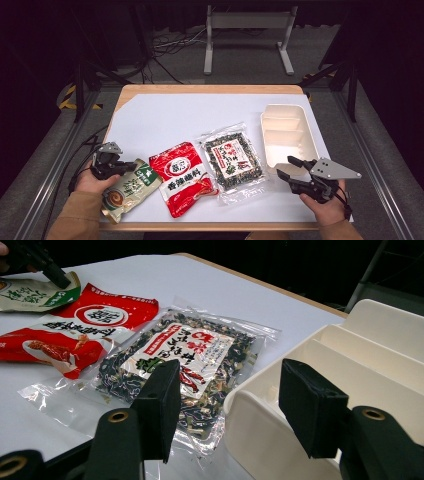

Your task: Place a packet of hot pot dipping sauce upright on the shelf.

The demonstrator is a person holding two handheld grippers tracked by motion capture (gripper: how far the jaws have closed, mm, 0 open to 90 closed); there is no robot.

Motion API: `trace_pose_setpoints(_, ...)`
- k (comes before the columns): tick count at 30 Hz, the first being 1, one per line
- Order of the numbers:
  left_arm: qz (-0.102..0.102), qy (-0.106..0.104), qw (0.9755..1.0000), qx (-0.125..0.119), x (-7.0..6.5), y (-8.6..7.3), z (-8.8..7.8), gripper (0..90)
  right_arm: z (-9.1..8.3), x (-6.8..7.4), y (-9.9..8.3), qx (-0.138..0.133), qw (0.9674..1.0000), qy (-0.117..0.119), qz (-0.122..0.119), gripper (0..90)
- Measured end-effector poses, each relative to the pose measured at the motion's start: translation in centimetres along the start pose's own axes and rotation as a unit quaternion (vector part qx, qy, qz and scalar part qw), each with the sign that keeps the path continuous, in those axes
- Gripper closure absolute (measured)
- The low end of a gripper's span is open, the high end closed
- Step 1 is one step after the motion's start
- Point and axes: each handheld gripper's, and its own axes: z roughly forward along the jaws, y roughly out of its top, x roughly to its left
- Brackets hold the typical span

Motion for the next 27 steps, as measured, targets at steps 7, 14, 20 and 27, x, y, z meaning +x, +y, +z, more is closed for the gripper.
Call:
trace_pose_setpoints(7, -0.001, 0.0, 1.0, -0.007, -0.2, 0.1, -0.4, 89.8, -0.1, 0.0, 0.0, -0.002, 1.0, 0.0, 0.0, 42.6)
trace_pose_setpoints(14, -0.005, -0.002, 0.9996, -0.028, 0.0, 0.1, -1.9, 89.9, 0.0, 0.0, 0.2, -0.004, 1.0, 0.004, 0.0, 44.8)
trace_pose_setpoints(20, -0.01, -0.002, 0.9975, -0.07, 0.2, -0.3, -4.4, 90.0, 0.5, 0.4, 0.7, -0.005, 0.9998, 0.019, -0.009, 47.2)
trace_pose_setpoints(27, -0.01, 0.014, 0.9951, -0.097, -0.4, -0.4, -6.8, 90.0, 1.1, 1.0, 1.9, -0.02, 0.9989, 0.039, -0.014, 48.6)
